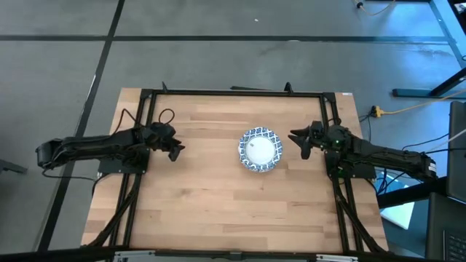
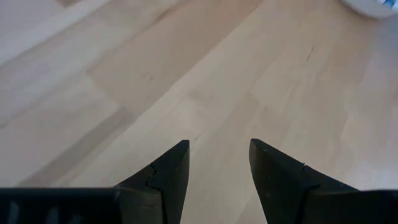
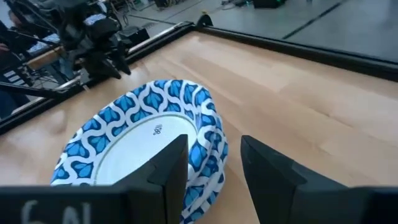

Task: Nest bowls inside each other
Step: Return to Home Position

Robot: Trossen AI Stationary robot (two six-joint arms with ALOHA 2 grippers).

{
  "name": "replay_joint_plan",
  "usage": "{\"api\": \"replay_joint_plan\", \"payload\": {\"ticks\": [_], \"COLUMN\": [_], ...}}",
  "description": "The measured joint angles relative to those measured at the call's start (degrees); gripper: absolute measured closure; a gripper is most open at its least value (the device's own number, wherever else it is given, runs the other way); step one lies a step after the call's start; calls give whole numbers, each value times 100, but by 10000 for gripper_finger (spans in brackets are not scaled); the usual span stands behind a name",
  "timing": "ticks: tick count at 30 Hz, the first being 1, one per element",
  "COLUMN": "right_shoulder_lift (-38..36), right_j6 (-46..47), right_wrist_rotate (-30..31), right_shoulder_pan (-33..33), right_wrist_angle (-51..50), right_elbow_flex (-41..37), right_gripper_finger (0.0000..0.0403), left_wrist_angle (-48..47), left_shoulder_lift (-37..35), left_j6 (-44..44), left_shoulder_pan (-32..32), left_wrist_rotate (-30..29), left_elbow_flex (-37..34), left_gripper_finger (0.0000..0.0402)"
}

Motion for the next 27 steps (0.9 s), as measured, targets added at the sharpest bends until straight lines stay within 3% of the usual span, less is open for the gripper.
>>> {"api": "replay_joint_plan", "payload": {"ticks": [6, 27], "right_shoulder_lift": [0, 3], "right_j6": [370, 1070], "right_wrist_rotate": [42, 25], "right_shoulder_pan": [0, 0], "right_wrist_angle": [-313, -748], "right_elbow_flex": [0, 0], "right_gripper_finger": [253, 253], "left_wrist_angle": [-929, -892], "left_shoulder_lift": [-369, -369], "left_j6": [-405, -751], "left_shoulder_pan": [0, -4], "left_wrist_rotate": [96, 173], "left_elbow_flex": [-3, -13], "left_gripper_finger": [240, 240]}}
